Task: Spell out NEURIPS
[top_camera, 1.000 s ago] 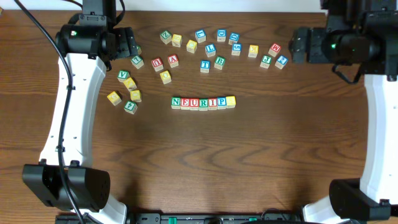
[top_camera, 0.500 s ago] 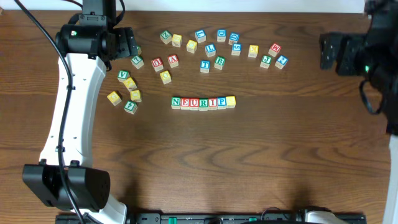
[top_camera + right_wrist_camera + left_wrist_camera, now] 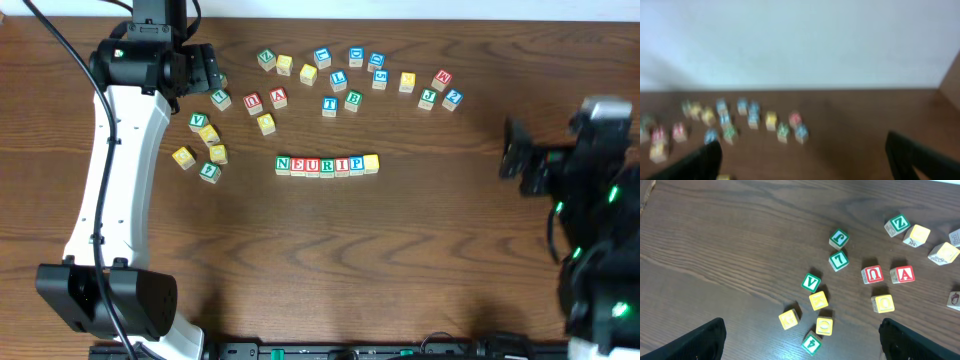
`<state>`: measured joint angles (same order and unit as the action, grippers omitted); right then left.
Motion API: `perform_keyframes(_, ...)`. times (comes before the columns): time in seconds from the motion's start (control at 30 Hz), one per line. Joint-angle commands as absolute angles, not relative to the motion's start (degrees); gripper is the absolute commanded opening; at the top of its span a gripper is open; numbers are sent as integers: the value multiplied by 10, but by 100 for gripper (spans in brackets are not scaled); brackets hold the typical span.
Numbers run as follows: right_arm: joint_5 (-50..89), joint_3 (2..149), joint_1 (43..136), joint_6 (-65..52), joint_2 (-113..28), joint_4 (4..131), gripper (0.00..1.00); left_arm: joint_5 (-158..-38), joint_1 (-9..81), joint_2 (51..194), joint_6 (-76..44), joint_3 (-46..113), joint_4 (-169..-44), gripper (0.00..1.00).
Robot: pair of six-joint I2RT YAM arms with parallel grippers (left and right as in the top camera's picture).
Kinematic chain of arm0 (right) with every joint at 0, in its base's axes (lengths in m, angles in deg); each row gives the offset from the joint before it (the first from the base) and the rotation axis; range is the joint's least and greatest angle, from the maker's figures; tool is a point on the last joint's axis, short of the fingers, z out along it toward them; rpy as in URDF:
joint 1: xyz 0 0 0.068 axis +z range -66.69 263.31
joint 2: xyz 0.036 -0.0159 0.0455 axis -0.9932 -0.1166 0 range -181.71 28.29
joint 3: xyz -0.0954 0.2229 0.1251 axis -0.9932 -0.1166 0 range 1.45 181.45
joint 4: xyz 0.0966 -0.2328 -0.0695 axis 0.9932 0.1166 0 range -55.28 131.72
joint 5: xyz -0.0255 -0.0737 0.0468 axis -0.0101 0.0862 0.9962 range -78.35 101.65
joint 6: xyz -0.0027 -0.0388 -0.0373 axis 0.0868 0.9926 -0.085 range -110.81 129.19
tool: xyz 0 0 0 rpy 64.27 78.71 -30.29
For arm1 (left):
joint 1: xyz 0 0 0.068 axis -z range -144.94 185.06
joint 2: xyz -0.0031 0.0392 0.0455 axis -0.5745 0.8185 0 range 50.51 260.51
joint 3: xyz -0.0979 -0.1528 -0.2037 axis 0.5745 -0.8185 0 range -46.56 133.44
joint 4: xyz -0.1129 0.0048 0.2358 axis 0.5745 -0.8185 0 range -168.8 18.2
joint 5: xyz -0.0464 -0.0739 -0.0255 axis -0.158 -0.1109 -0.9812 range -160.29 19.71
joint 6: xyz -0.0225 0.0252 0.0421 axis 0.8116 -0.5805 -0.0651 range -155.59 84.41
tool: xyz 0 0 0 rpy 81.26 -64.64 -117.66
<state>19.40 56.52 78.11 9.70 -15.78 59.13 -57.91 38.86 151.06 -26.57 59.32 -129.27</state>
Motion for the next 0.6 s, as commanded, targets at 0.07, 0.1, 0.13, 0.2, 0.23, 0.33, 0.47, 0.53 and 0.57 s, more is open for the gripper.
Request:
perform_keyframes(0.07,204,380,777,101,-28,471,99,-572,386,1512,-266,595,-1294,97)
perform_keyframes(0.1,204,345,777,101,-4,447,99,-572,386,1512,-266,595,-1294,97)
perform_keyframes(0.13,204,312,777,101,18,426,99,-572,386,1512,-266,595,-1294,97)
perform_keyframes(0.2,204,255,777,101,56,393,99,-572,386,1512,-266,595,-1294,97)
perform_keyframes(0.23,204,230,777,101,71,379,99,-572,386,1512,-266,595,-1294,97)
perform_keyframes(0.33,204,158,777,92,119,336,99,-572,386,1512,-266,595,-1294,97)
perform_keyframes(0.47,204,91,777,86,176,299,99,-572,386,1512,-266,595,-1294,97)
perform_keyframes(0.53,204,71,777,86,198,297,99,-572,386,1512,-266,595,-1294,97)
perform_keyframes(0.57,204,61,777,86,210,297,99,-572,386,1512,-266,595,-1294,97)
